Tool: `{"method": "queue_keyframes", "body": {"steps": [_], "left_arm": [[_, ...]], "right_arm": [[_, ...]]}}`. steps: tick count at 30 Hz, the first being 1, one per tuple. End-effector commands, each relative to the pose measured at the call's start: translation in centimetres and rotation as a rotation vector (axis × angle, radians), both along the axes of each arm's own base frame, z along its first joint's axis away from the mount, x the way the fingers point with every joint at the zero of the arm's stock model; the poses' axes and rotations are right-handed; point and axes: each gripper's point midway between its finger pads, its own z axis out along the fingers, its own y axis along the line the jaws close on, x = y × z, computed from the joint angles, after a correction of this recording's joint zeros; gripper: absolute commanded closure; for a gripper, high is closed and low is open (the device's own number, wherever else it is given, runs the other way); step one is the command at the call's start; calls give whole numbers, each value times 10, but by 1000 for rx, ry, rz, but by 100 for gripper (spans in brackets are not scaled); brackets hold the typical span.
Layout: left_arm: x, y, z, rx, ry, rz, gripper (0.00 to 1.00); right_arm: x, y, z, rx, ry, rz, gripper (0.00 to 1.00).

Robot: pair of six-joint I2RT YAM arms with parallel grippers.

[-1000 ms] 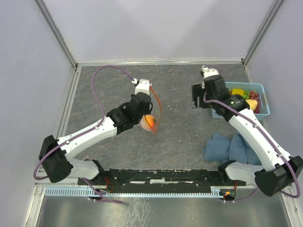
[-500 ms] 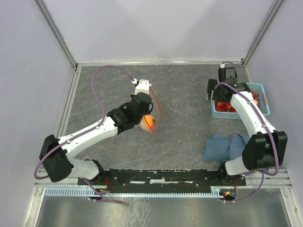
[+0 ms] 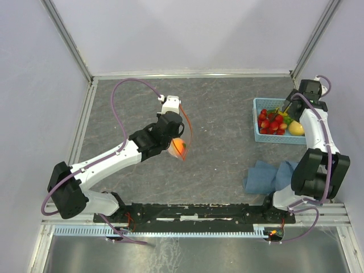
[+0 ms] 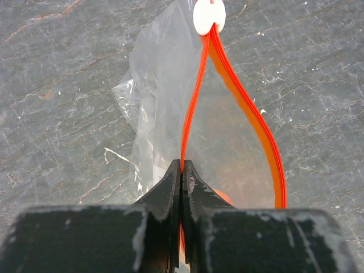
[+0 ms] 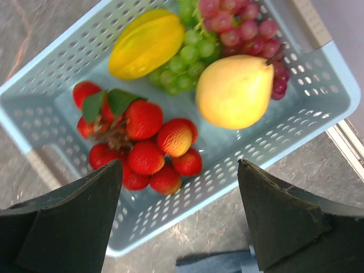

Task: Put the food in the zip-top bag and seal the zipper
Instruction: Pick up the fake fruit from the bin.

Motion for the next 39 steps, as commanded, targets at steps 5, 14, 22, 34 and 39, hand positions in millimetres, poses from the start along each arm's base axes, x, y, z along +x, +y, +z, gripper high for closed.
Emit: {"method": "queue_keyframes", "body": {"steps": [5,14,22,34,39], "left_arm": [[2,6,7,6,-28,21,97],[0,3,8,-14,-20,3,97],[-1,3,8,-22,-19,-4,97],[-2,1,7,-25,-16,-9,97],[-2,2,9,-28,-19,-10,97]], "right_arm": [[18,-60,-4,-2,-93,-188,9],[20,-79,-44,46,-42,-221,5],[33,-70,-78,118,-7,-135,5],[36,-64,-99,165,-10,-91,7],[37,-62,-106,196,7,-86,5]]}}
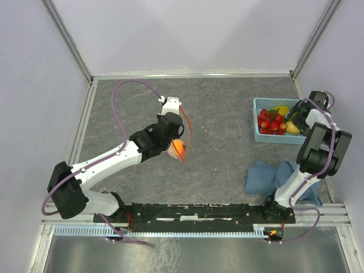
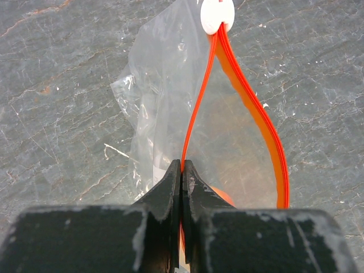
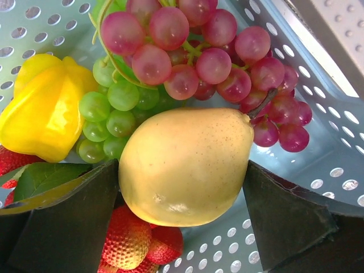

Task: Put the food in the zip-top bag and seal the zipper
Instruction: Pick up the fake fruit from the bin, then place the fake fruit in the zipper food storage bag.

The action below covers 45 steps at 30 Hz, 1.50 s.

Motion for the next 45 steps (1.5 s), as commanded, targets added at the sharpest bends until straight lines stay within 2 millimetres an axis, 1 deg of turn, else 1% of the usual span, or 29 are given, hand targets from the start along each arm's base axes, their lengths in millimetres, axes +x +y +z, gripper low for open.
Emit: {"method": "queue_keyframes", "body": {"steps": [1,4,6,8,10,12,15,18,20,25,27,31,34,39,42,45], "left_arm": [[1,1,16,-40,-35,-2,97],[0,1,17,-41,-35,-3,97],[0,1,17,-41,-34,-4,97],[0,0,17,-44,-34,-6,97],[-1,1,18,-49,-35,-6,97],[-1,1,21,-53,-40,-6,97],[-1,3,24,-54,-49,-1,97],[-1,3,28,-60,-56,-1,97],[-2,3,30,-65,-60,-4,97],[-1,5,36,-62,-73,-5,97],[-1,5,38,-59,-80,-9,97],[0,2,40,-62,-84,-22,97],[1,0,38,-56,-79,-30,97],[3,-4,33,-33,-68,-39,97],[6,-6,31,-21,-63,-39,97],[7,-12,30,-31,-54,-63,97]], "right_arm": [[14,3,2,23,-42,27,5],[11,3,-5,32,-18,23,5],[9,3,-6,34,-13,23,7],[10,4,-6,38,-19,27,12],[10,3,0,31,-35,27,16],[10,2,14,12,-64,22,20],[8,1,34,-12,-98,9,30],[4,2,52,-26,-128,-8,35],[0,6,62,-27,-154,-19,37],[-13,16,87,-36,-213,-27,38],[-18,24,98,-36,-238,-18,38],[-24,52,122,-34,-303,42,39],[-27,80,130,-12,-337,111,39],[-33,135,139,18,-384,259,39],[-35,177,142,72,-431,393,40],[-38,214,153,110,-499,524,41]]}}
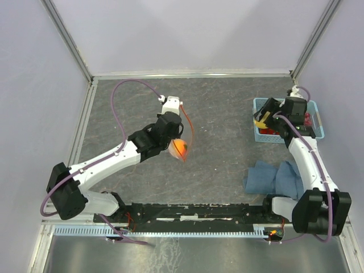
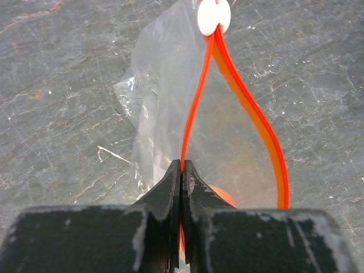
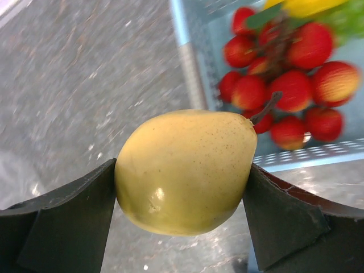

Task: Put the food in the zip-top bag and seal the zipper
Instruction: Place the fake fruit in the zipper food storage bag.

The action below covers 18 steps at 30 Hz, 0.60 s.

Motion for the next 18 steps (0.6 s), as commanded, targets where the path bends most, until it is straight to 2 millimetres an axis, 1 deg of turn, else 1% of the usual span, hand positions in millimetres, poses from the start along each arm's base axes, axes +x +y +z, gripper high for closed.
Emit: {"method": "queue_keyframes", "body": {"steps": [1,5,11,15,18], "left_arm": [[8,-12,21,-12,-42,-56,97],[9,-19,19,-22,-31,-88,97],[11,-25,17,-21,-14,-107,97],[11,-27,17,-18,-7,-112,97],[10,-27,19,-22,-8,-116,97]], "right_arm": [[1,54,32,48,-157,205,41],[-9,99,50,73,-238,397,41],[-34,165,72,113,-340,666,41],[-58,214,83,167,-412,862,41],[-79,248,86,190,-433,1009,41]]}}
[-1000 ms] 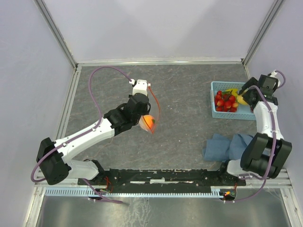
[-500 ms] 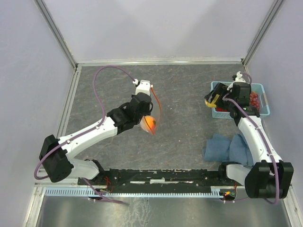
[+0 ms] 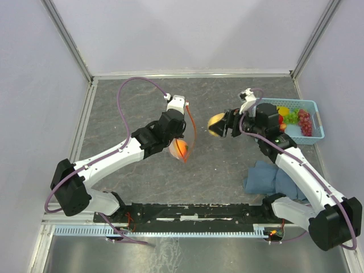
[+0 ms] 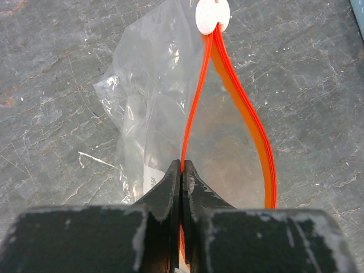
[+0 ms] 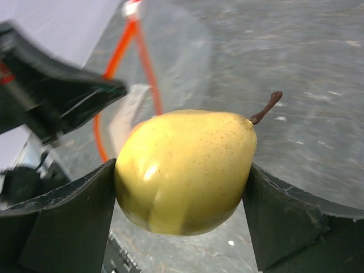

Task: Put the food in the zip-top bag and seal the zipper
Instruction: Place the fake fruit in the zipper food storage bag.

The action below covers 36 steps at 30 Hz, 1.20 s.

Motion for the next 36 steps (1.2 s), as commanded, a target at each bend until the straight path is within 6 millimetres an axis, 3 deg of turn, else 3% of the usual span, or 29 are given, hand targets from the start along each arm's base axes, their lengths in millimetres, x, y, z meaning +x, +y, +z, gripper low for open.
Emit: {"method": "queue_keyframes", "body": {"steps": [1,7,11,21,27,31,36], "left_arm": [[7,-7,29,-36,-52,-25,97],[5,-11,32,-52,-50,-47,97],[1,-12,33,-62,-45,-62,97],[-12,-23,39,-125,-24,-145,97],[-20,-25,48,-159,-27,-181,97],[-26,-32,50,-182,-12,-223,97],[-34,-45,49,-213,25,-297,97]], "right_arm": [[-27,52,29,57,-147,249,41],[-56,101,22,89,-167,436,41],[-58,117,8,66,-153,474,41],[-38,123,-36,13,-96,428,42],[-22,114,-60,-71,-136,364,43],[-12,110,-61,-92,-190,317,43],[0,116,-48,-31,-237,273,43]]}}
